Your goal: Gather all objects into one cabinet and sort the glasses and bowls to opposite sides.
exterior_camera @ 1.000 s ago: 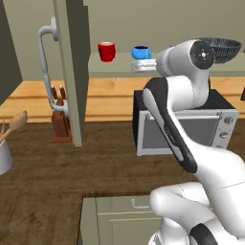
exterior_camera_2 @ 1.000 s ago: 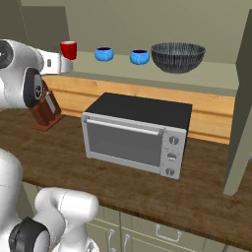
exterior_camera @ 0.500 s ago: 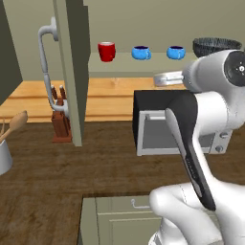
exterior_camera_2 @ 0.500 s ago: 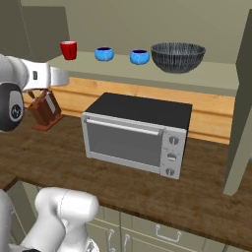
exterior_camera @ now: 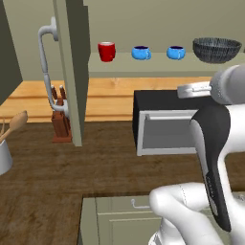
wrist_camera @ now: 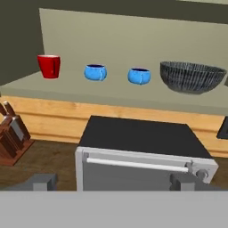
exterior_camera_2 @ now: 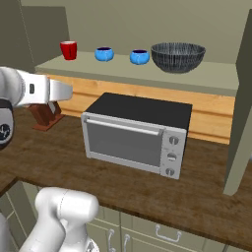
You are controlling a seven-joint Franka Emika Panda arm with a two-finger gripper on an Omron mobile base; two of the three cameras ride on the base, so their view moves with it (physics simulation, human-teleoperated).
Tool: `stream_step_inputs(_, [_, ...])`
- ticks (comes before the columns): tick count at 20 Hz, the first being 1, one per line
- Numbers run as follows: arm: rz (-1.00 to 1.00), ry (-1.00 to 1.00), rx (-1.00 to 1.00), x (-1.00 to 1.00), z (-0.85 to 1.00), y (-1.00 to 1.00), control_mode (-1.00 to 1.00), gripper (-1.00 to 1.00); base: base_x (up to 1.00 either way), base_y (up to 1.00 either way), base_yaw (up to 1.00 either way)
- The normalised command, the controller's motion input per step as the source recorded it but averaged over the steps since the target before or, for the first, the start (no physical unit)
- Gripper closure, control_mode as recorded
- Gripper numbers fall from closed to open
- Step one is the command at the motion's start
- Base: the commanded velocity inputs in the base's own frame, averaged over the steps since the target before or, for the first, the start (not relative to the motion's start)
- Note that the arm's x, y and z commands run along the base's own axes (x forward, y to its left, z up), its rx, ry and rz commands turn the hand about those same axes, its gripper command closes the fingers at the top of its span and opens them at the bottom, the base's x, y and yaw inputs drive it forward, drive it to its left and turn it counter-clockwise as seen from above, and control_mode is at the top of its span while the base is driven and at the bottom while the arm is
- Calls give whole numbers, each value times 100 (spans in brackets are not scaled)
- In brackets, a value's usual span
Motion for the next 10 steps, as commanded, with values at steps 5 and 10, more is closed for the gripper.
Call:
stream_step_inputs(5, [-10, 0, -2, -8, 0, -1, -100, -100, 0, 0, 0])
stream_step_inputs(10, [-2, 0, 0, -8, 4, -10, -100, -100, 0, 0, 0])
